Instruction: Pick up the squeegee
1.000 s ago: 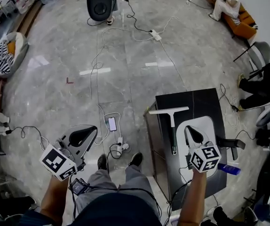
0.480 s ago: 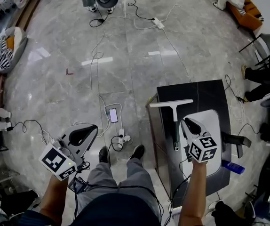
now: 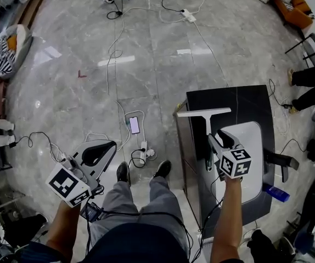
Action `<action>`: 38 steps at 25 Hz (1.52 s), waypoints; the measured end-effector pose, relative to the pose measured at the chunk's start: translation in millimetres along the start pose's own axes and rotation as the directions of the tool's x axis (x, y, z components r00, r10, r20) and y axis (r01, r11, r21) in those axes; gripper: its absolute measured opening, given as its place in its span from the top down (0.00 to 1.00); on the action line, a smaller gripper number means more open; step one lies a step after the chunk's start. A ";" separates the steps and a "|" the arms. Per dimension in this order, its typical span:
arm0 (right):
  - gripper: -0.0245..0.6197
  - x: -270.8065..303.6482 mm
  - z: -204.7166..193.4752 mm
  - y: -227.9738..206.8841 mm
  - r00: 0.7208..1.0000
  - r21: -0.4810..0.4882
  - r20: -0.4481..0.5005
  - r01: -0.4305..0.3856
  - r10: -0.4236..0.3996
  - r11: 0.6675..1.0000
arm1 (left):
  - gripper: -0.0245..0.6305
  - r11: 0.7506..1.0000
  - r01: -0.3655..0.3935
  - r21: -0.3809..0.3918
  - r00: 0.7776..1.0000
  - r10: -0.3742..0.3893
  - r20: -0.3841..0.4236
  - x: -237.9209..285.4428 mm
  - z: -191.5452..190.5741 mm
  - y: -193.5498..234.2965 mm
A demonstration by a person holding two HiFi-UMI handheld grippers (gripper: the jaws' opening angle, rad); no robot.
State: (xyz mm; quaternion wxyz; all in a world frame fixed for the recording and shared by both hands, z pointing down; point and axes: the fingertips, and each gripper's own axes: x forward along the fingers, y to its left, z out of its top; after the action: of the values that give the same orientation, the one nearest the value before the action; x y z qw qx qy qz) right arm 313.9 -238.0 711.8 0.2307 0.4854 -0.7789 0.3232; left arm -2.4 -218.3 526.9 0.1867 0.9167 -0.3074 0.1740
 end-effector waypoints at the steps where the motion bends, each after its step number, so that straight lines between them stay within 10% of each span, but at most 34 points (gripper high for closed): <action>1: 0.69 4.0 -4.4 -1.9 1.000 0.004 -0.011 0.000 0.000 1.000 | 0.95 1.000 -0.001 -0.003 1.000 0.001 -0.003 1.0 -1.8 0.6; 28: 0.80 60.7 -65.8 -33.3 0.971 0.119 -0.235 0.078 -0.048 0.990 | 0.95 1.000 0.006 -0.018 1.000 -0.006 -0.018 8.9 -13.7 18.1; 38: 0.80 25.8 -22.9 -6.4 0.993 0.259 -0.088 0.103 -0.083 0.960 | 0.95 0.999 -0.026 -0.023 1.000 0.026 -0.004 -40.1 -6.4 49.5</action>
State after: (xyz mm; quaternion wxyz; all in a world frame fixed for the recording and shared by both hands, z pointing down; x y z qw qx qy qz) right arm 309.8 -239.1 746.6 0.2085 0.5353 -0.6960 0.4306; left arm -64.9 -232.1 526.7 0.1955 0.9101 -0.3210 0.1745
